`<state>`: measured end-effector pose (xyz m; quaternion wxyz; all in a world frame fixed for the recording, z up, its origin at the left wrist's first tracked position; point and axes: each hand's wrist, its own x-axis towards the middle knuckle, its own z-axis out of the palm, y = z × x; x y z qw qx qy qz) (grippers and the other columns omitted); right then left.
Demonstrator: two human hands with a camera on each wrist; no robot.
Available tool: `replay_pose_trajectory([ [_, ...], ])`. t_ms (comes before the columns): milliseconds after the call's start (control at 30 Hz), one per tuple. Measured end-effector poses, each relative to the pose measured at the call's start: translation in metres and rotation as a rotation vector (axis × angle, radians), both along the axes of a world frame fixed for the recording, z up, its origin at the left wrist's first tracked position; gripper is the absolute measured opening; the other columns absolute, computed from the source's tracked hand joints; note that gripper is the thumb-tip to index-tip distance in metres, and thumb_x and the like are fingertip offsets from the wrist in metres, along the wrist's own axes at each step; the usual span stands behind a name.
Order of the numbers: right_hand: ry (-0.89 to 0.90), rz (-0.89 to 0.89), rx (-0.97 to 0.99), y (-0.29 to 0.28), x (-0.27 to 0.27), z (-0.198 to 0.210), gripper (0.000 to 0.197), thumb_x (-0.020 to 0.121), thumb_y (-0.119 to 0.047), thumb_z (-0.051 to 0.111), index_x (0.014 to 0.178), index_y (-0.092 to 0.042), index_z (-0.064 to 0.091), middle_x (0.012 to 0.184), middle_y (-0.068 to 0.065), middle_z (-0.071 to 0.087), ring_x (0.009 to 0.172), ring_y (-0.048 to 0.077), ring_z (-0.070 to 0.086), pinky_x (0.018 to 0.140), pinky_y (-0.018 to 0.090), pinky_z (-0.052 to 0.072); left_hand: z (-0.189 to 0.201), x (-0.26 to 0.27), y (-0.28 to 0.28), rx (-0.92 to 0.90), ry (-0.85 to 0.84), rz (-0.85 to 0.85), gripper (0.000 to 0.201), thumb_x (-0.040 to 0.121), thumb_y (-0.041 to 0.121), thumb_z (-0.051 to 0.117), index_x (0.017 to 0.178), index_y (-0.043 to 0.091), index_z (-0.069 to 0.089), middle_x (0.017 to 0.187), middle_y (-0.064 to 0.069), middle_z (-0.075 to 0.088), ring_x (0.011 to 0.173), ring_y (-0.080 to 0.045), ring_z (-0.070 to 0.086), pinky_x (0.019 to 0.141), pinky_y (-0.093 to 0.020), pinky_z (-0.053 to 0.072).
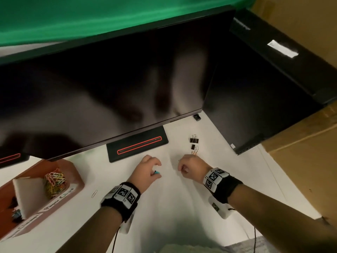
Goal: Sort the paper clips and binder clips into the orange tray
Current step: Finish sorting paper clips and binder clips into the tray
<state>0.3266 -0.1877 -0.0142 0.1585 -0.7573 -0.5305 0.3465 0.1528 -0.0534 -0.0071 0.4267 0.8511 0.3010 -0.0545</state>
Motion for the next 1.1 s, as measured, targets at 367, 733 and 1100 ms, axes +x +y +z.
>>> replay_pose_trajectory([
  [367,-0.145,-0.405,0.142,-0.025,0.075,0.014,0.021,0.081,0.0,0.059,0.096,-0.009,0.07,0.103,0.01,0.061,0.088,0.024,0.063,0.082,0.019,0.044,0.002,0.128,-0.027,0.065,-0.002,-0.272,0.051,0.081,0.006,0.064,0.127,0.022,0.051,0.125,0.003,0.036,0.07,-0.015,0.054,0.093,-0.025,0.045],
  [733,-0.072,-0.317,0.074,0.022,0.089,0.004,0.03,0.088,-0.009,0.058,0.117,-0.008,0.063,0.123,0.008,0.05,0.103,0.021,0.058,0.096,0.018,0.039,-0.03,0.118,-0.037,0.098,-0.002,-0.134,0.011,0.083,0.001,0.057,0.091,0.007,0.062,0.105,0.002,0.038,0.086,-0.016,0.053,0.079,-0.006,0.033],
  [1100,-0.123,-0.137,-0.125,0.037,0.061,-0.001,0.026,0.088,-0.011,0.053,0.11,-0.012,0.067,0.123,0.009,0.058,0.112,0.025,0.057,0.094,0.026,0.042,-0.022,0.041,-0.002,0.242,0.082,0.053,0.006,0.085,0.008,0.052,0.084,0.01,0.057,0.097,-0.006,0.048,0.075,-0.024,0.054,0.077,-0.028,0.048],
])
